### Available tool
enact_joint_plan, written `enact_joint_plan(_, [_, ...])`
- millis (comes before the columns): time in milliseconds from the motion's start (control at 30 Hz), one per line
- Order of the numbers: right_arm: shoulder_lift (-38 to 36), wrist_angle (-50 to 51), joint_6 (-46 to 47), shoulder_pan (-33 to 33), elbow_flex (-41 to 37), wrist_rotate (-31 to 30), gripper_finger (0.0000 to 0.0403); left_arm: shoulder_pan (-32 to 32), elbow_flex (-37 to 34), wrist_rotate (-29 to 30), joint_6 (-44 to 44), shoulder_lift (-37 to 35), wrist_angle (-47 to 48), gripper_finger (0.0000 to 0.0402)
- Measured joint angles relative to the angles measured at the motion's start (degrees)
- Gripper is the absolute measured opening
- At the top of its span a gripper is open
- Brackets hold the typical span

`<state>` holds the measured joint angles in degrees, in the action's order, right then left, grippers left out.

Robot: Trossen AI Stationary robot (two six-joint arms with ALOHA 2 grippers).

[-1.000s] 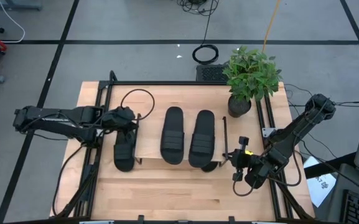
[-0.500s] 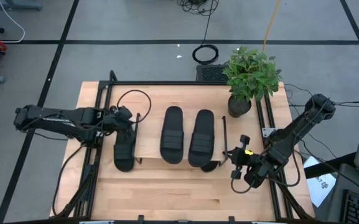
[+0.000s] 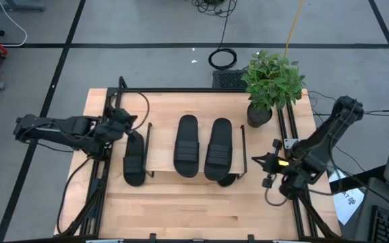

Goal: Pick and place slides into the shelf
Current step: Put the black slide under the shelf

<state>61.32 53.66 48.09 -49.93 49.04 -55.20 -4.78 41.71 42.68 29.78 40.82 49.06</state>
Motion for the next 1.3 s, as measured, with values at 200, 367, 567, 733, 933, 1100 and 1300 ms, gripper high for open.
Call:
enact_joint_plan(200, [-6.0,-3.6,-8.4,-5.5,-1.1,-7.7,0.0,-5.8,-2.4,7.5,-15.6,-5.4,-16.2,0.0005])
enact_joint_plan(367, [-13.4,-18.7,-23.5,-7.1,-7.4,-7.6,0.0,-8.8,-11.0,-7.4,-42.2,-9.2,-44.5,0.0005])
enact_joint_plan(567, [-24.2,-47.6,-52.1,-7.1,-17.5,5.7,0.0,-7.9,-21.4,-27.6,-61.3,-12.6,-64.4,0.0005])
enact_joint_plan(733, [-36.0,-54.2,-56.4,-7.1,-23.1,-0.3,0.0,-2.6,-25.5,-14.7,-61.4,-18.4,-67.2,0.0005])
enact_joint_plan(933, [-47.4,-59.2,-62.7,-7.1,-30.1,-0.2,0.0,2.5,-28.6,-14.4,-57.7,-27.3,-67.2,0.0005])
enact_joint_plan(1100, [-52.0,-69.5,-72.6,-7.1,-34.5,-0.3,0.0,4.1,-32.1,-14.5,-57.7,-33.0,-64.9,0.0005])
enact_joint_plan(1300, [-55.4,-73.0,-76.8,-7.1,-34.7,-0.8,0.0,4.6,-36.4,-14.2,-56.6,-35.3,-63.4,0.0005])
